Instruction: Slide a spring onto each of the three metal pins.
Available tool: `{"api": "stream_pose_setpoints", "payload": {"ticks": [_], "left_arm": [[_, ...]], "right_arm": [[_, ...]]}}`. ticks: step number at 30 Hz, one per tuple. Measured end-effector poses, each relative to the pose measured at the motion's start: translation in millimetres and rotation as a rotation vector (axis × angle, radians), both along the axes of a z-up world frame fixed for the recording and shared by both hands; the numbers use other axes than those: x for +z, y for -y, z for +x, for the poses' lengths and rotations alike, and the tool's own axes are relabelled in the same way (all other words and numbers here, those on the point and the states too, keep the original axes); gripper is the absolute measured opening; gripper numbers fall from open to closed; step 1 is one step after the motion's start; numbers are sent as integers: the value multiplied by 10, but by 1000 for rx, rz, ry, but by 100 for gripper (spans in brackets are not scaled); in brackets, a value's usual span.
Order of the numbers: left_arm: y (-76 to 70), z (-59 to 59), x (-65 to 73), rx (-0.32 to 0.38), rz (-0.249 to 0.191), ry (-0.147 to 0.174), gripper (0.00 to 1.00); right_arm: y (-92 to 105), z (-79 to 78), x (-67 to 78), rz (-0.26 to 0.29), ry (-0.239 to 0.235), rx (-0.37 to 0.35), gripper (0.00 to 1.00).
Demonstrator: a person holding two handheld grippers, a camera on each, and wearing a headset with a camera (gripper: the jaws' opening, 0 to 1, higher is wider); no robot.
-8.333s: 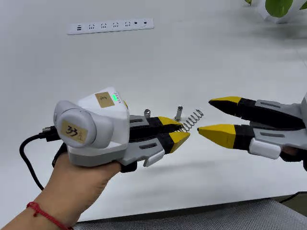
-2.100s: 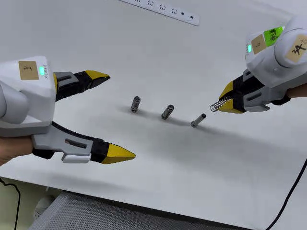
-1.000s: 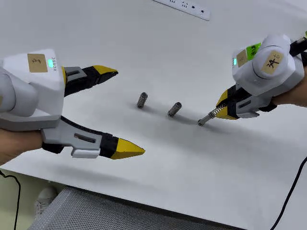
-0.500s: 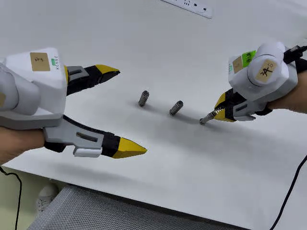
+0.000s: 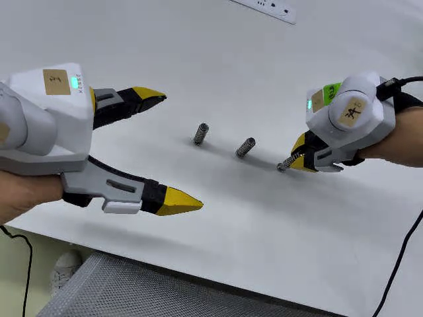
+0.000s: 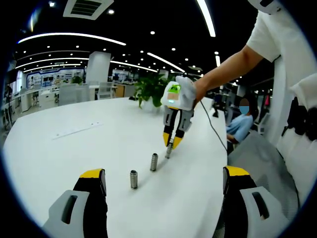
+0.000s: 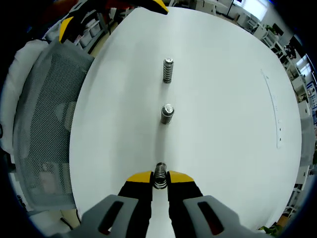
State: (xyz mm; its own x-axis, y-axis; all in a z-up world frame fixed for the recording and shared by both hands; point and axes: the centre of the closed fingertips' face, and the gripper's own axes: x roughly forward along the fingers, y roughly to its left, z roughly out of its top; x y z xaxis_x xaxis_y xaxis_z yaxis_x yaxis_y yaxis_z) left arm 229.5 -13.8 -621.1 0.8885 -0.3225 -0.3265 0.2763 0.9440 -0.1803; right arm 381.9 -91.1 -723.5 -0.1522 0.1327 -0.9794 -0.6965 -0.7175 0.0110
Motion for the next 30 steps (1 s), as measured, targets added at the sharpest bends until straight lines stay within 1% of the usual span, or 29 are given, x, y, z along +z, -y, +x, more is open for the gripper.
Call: {"api": "stream_pose_setpoints", "payload": {"ticks": [1, 6, 8, 18, 25, 30], "left_arm": [[7, 1, 6, 1, -1, -1, 100], [-1, -4, 9, 3, -1, -1, 100], [-2, -4, 12, 4, -1, 0, 100], [-17, -23, 14, 9, 3, -3, 100], [-21, -29, 36, 9, 6, -3, 99], [-25, -40, 36, 7, 12, -8, 99]], "right_arm": [[3, 5, -21, 0, 1, -1, 12], [-6, 7, -30, -1, 0, -9, 12], [-14, 8, -76, -3, 1, -10, 12], [-17, 10, -154, -5, 8, -5, 12], [-34, -17, -151, -3, -1, -12, 12], [-23, -14, -156, -3, 5, -1, 14]]}}
